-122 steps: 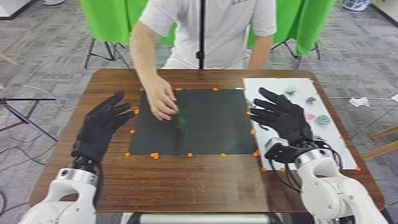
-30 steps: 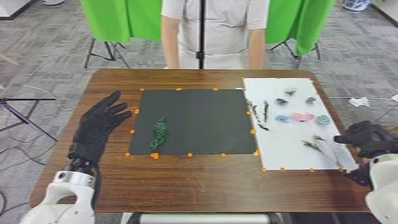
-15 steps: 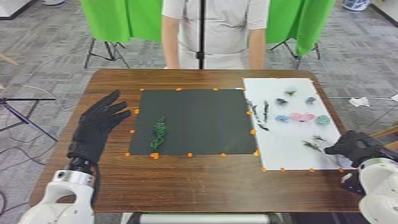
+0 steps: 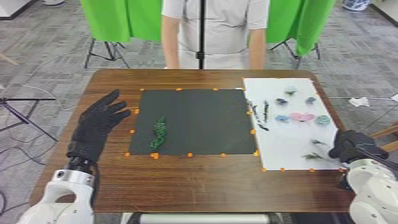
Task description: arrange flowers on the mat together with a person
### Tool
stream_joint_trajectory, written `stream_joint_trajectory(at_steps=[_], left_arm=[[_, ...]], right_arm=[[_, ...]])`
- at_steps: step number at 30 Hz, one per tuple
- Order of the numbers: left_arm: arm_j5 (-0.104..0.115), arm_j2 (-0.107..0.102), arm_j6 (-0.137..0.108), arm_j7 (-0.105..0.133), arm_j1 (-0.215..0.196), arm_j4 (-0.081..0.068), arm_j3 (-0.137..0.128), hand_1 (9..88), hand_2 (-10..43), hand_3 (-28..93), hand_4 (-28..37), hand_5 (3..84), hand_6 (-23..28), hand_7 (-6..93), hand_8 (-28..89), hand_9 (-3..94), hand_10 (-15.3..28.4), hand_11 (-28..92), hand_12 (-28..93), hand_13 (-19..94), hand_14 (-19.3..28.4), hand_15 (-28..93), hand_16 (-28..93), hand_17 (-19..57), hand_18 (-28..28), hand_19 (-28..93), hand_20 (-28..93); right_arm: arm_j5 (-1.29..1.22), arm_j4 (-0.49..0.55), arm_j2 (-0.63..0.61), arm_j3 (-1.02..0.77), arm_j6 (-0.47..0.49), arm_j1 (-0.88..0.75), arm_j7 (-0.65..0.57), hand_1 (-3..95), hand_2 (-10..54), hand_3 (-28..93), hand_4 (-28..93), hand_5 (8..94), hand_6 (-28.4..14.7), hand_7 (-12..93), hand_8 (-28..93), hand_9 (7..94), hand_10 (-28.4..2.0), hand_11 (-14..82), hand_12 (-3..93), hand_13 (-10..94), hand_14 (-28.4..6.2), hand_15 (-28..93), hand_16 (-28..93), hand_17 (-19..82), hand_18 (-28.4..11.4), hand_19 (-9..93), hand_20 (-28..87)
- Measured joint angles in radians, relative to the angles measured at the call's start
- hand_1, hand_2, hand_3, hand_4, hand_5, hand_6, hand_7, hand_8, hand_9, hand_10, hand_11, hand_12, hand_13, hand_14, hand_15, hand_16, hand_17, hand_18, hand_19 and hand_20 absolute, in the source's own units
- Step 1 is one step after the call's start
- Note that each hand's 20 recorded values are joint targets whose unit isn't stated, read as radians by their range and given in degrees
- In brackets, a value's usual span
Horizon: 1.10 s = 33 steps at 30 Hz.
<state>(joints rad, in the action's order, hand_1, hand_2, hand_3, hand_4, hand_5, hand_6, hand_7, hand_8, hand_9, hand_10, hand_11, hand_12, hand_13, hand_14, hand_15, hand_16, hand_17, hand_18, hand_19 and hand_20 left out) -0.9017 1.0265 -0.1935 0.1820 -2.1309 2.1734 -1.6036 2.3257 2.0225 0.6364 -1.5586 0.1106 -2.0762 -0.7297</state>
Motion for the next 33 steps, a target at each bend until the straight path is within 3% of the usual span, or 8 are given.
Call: stream_joint_trajectory(at_steps=[10,22,28,33], left_arm=[[0.000,0.001,-0.003,-0.001,-0.008,0.005,-0.004,24.7,5.8,78,-26.2,34.8,6.2,12.0,-9,32.9,17.4,22,9,25,24.2,39,-5,-10.2,26.6,45,9],[0.000,0.001,-0.007,-0.006,-0.023,0.013,-0.015,24.7,5.7,78,-26.2,34.8,6.2,12.1,-9,32.9,17.5,22,9,25,24.1,39,-5,-10.2,26.5,45,9],[0.001,0.001,-0.021,0.000,-0.036,0.021,-0.031,24.7,5.7,78,-26.2,34.8,6.2,12.0,-9,32.9,17.5,22,9,25,24.2,39,-5,-10.2,26.5,45,9],[0.002,0.000,-0.027,0.003,-0.039,0.022,-0.036,24.7,5.7,78,-26.2,34.9,6.2,12.0,-9,32.9,17.4,22,9,25,24.2,39,-5,-10.2,26.5,45,9]], right_arm=[[-0.010,0.008,-0.003,-0.009,-0.026,-0.007,0.002,55.5,-9.5,64,-28,87.0,1.3,18,7,90.3,-10.6,29.3,21.0,81,-7.3,59,20,51,-16.1,93,15],[-0.048,0.124,-0.011,0.022,-0.089,0.109,0.009,55.5,-9.5,66,-28,88.4,0.1,16,9,91.7,-10.6,30.5,20.6,83,-8.1,59,21,51,-17.5,93,20],[-0.086,0.144,0.016,0.263,-0.091,0.339,0.031,55.5,-9.5,66,-28,88.4,-0.1,16,9,91.7,-10.9,31.1,20.5,83,-8.3,60,21,51,-18.1,93,22],[-0.085,0.111,0.117,0.509,-0.088,0.570,0.044,55.1,-9.5,66,-27,88.1,-0.3,16,10,91.6,-11.2,31.9,20.7,82,-8.5,61,21,50,-18.9,93,24]])
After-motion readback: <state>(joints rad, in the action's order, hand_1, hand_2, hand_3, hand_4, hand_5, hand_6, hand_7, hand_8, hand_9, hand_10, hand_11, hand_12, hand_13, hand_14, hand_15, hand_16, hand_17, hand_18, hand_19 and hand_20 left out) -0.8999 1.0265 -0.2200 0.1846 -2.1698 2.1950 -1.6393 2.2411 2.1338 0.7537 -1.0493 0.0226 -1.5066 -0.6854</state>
